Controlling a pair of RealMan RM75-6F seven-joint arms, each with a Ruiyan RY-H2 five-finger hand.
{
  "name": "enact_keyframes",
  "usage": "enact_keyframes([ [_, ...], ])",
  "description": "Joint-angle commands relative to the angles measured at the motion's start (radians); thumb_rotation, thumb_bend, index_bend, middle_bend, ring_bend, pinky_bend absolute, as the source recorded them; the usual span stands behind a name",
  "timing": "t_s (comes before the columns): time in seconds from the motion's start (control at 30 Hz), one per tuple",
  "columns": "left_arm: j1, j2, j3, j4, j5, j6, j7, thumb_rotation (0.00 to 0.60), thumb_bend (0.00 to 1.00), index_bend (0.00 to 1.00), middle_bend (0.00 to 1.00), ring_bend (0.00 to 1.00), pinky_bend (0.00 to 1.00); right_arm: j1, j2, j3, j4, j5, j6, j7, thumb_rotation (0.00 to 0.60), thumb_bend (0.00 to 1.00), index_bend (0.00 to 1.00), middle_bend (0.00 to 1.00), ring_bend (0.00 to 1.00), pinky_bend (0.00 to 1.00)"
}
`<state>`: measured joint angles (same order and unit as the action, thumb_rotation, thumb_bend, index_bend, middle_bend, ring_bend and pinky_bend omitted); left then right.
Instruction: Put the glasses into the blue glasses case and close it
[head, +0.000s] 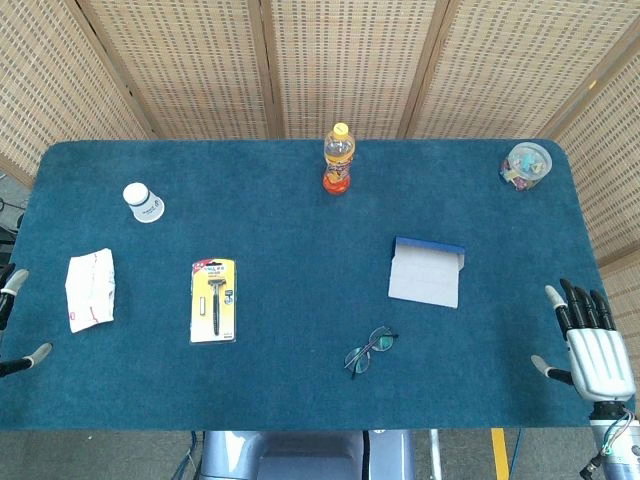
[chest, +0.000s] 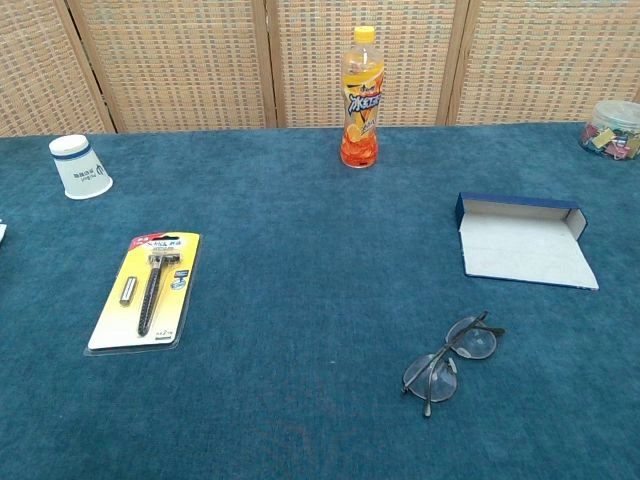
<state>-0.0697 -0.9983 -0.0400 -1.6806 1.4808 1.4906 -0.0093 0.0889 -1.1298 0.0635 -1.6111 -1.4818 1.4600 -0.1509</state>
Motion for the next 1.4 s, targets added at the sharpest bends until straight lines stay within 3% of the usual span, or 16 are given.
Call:
enact_keyframes([
  [0.03,0.000,0.002,-0.001,-0.001,0.000,0.000,-0.004,0.600,0.00,0.00,0.00,0.00,0.00,0.003,0.001,-0.001,0.001,0.000,-0.005,-0.009,0.600,0.00,0.00,0.00,0.00,0.00],
  [0.17,0.001,0.005,-0.003,0.000,-0.003,0.002,-0.009,0.600,0.00,0.00,0.00,0.00,0.00,0.021,0.003,-0.002,-0.012,-0.012,-0.029,-0.016,0.600,0.00,0.00,0.00,0.00,0.00],
  [0.3,-0.001,0.005,-0.004,0.000,-0.005,-0.002,-0.008,0.600,0.00,0.00,0.00,0.00,0.00,0.090,0.033,-0.022,-0.016,-0.125,-0.092,0.029,0.600,0.00,0.03,0.00,0.00,0.00],
  [0.43,-0.001,0.007,-0.005,-0.004,-0.008,-0.003,-0.007,0.600,0.00,0.00,0.00,0.00,0.00,0.154,0.044,-0.048,-0.012,-0.236,-0.140,0.115,0.600,0.01,0.16,0.00,0.00,0.00],
  [0.47,-0.001,0.007,-0.006,-0.005,-0.008,-0.003,-0.007,0.600,0.00,0.00,0.00,0.00,0.00,0.204,0.031,-0.059,-0.002,-0.299,-0.178,0.166,0.600,0.03,0.19,0.00,0.00,0.00],
  [0.63,0.001,0.008,-0.007,-0.004,-0.010,0.001,-0.011,0.600,0.00,0.00,0.00,0.00,0.00,0.284,-0.037,-0.052,0.068,-0.366,-0.214,0.194,0.600,0.17,0.31,0.00,0.00,0.00],
  [1.07,-0.011,0.010,-0.017,-0.008,-0.040,-0.027,-0.005,0.600,0.00,0.00,0.00,0.00,0.00,0.403,-0.194,-0.037,0.140,-0.316,-0.391,0.024,0.600,0.34,0.38,0.00,0.00,0.00],
  [1.4,-0.019,0.008,-0.021,-0.012,-0.055,-0.045,0.009,0.600,0.00,0.00,0.00,0.00,0.00,0.447,-0.267,-0.044,0.142,-0.257,-0.480,-0.078,0.600,0.34,0.38,0.00,0.00,0.00],
])
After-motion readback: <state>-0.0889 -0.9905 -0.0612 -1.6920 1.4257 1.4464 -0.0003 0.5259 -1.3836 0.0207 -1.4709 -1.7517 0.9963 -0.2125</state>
